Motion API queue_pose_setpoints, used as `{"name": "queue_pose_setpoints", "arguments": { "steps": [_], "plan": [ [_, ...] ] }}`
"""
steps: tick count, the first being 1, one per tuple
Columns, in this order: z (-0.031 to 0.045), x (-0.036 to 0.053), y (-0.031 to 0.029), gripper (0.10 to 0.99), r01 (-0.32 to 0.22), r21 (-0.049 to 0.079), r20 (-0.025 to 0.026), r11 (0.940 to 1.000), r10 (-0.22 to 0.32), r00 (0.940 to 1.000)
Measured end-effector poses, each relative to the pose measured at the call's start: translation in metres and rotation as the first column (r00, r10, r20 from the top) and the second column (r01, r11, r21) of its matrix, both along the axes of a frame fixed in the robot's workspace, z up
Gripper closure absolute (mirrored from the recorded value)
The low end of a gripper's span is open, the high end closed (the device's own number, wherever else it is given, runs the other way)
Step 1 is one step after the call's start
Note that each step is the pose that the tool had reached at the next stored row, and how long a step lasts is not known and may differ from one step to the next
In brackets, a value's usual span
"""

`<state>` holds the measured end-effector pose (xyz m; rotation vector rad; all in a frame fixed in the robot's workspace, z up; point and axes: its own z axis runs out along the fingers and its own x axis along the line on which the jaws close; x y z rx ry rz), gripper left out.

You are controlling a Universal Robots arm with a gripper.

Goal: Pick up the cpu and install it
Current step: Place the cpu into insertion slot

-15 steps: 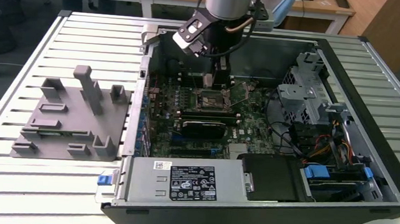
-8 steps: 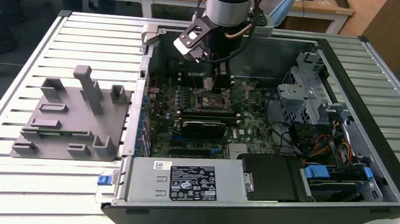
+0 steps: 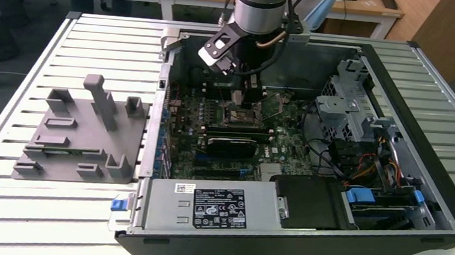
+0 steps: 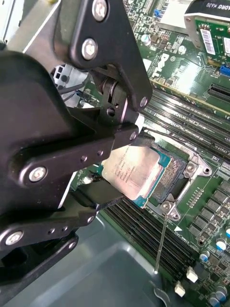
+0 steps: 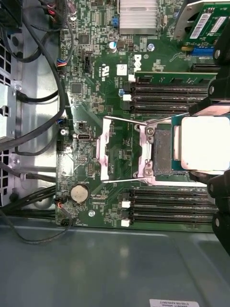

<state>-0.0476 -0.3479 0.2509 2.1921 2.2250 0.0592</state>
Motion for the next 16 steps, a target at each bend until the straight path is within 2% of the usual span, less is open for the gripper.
{"name": "queue_pose_setpoints", "arguments": {
  "steps": [8,16],
  "plan": [
    [-0.0089,0.0012,0.0021,0.553,-0.007,0.000,-0.0001,1.0000,0.007,1.0000],
    [-0.0152,0.0034,0.0071,0.553,-0.007,0.000,0.0000,1.0000,0.007,1.0000]
  ]
}}
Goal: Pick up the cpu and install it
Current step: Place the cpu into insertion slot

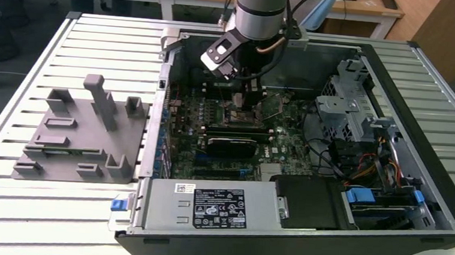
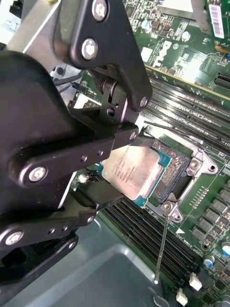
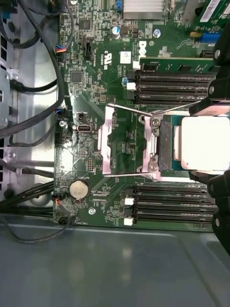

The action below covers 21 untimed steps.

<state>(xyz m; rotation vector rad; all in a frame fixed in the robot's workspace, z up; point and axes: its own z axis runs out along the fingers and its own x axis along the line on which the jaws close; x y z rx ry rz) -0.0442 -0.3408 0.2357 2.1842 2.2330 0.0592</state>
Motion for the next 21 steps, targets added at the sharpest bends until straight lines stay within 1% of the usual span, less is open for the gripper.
{"name": "queue_pose_setpoints", "arguments": {
  "steps": [8,21],
  "plan": [
    [-0.0120,0.0003,0.0006,0.553,0.004,0.000,-0.0001,1.0000,-0.004,1.0000],
    [-0.0257,0.0003,0.0007,0.553,0.012,0.000,-0.0001,0.9999,-0.012,0.9999]
  ]
}}
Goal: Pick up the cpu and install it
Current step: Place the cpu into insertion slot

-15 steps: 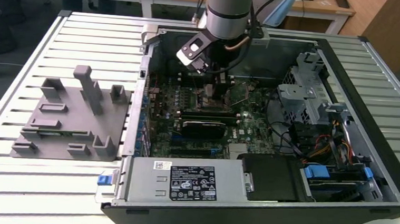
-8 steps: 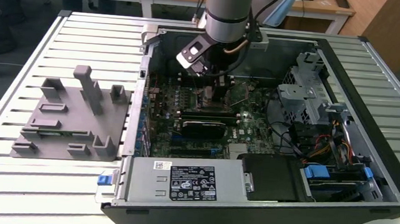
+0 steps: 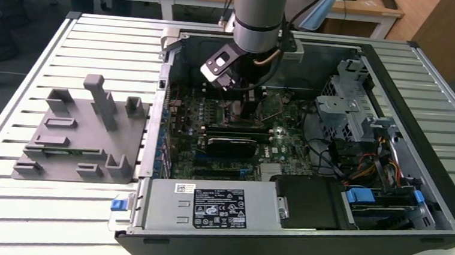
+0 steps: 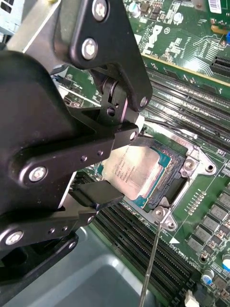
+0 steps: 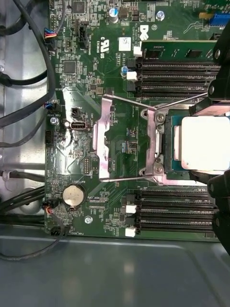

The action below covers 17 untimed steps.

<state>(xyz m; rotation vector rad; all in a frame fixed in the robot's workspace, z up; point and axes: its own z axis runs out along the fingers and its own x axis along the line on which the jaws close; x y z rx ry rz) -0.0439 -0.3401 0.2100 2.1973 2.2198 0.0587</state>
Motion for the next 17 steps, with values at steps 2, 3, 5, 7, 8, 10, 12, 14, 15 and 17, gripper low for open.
{"name": "queue_pose_setpoints", "arguments": {
  "steps": [2,3,5,7,8,10,12,14,15,17],
  "plan": [
    [-0.0021,0.0000,0.0000,0.553,0.000,0.000,0.0000,1.0000,0.000,1.0000],
    [-0.0030,0.0000,0.0000,0.553,0.000,0.000,0.0000,1.0000,0.000,1.0000],
    [-0.0046,0.0000,0.0000,0.553,0.000,0.000,0.0000,1.0000,0.000,1.0000],
    [-0.0061,0.0000,0.0000,0.553,0.000,0.000,0.0000,1.0000,0.000,1.0000],
    [-0.0068,0.0000,0.0000,0.553,0.000,0.000,0.0000,1.0000,0.000,1.0000],
    [-0.0079,0.0000,0.0000,0.553,-0.001,0.000,0.0000,1.0000,0.001,1.0000],
    [-0.0087,-0.0001,-0.0001,0.553,-0.001,0.000,-0.0001,1.0000,0.001,1.0000],
    [-0.0095,0.0000,-0.0001,0.553,-0.001,0.000,0.0000,1.0000,0.001,1.0000],
    [-0.0099,0.0000,-0.0001,0.553,-0.001,0.000,0.0000,1.0000,0.001,1.0000],
    [-0.0107,0.0000,0.0000,0.553,-0.001,0.000,0.0000,1.0000,0.001,1.0000]
  ]
}}
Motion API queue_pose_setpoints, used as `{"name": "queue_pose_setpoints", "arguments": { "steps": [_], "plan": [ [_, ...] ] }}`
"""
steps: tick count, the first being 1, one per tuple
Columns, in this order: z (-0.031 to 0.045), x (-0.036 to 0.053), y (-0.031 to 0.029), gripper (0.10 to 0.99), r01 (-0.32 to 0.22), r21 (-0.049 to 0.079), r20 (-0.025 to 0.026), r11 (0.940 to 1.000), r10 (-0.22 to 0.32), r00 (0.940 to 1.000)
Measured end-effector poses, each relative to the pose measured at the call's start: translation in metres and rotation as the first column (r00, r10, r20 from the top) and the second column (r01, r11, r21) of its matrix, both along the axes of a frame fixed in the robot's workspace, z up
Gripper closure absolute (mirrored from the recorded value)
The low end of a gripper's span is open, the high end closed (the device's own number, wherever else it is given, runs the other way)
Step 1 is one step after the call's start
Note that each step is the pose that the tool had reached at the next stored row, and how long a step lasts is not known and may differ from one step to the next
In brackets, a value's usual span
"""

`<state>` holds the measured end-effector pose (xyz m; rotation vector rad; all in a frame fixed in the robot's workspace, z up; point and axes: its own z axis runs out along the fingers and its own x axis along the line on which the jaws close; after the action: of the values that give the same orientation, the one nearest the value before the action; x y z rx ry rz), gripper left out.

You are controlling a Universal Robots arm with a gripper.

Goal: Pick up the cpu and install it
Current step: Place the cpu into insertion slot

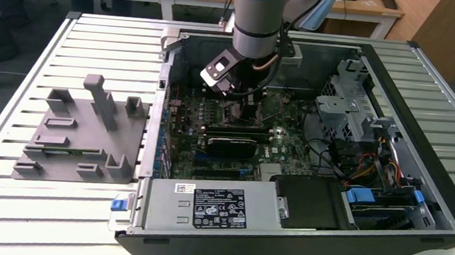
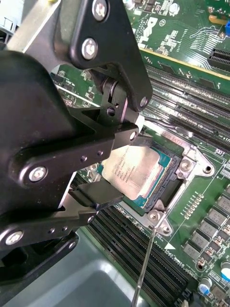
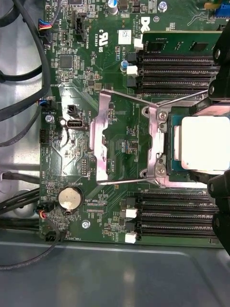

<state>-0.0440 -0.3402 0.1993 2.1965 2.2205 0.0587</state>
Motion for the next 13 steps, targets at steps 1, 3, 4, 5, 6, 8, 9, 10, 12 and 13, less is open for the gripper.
{"name": "queue_pose_setpoints", "arguments": {
  "steps": [1,3,4,5,6,8,9,10,12,13],
  "plan": [
    [-0.0005,0.0000,0.0000,0.553,0.000,0.000,0.0000,1.0000,0.000,1.0000],
    [-0.0015,0.0000,0.0000,0.553,-0.003,0.000,-0.0001,1.0000,0.003,1.0000],
    [-0.0020,0.0000,0.0000,0.553,-0.004,0.000,-0.0002,1.0000,0.004,1.0000],
    [-0.0024,0.0000,0.0000,0.553,-0.006,0.000,-0.0003,1.0000,0.006,1.0000],
    [-0.0028,0.0000,0.0000,0.553,-0.007,0.000,-0.0003,1.0000,0.007,1.0000],
    [-0.0037,0.0000,0.0000,0.553,-0.007,0.000,-0.0003,1.0000,0.007,1.0000],
    [-0.0041,0.0000,0.0000,0.553,-0.007,0.000,-0.0004,1.0000,0.007,1.0000],
    [-0.0045,0.0000,0.0000,0.553,-0.007,0.000,-0.0004,1.0000,0.007,1.0000],
    [-0.0050,-0.0001,-0.0001,0.553,-0.007,0.000,-0.0007,1.0000,0.007,1.0000],
    [-0.0051,-0.0001,-0.0001,0.553,-0.007,0.000,-0.0006,1.0000,0.007,1.0000]
  ]
}}
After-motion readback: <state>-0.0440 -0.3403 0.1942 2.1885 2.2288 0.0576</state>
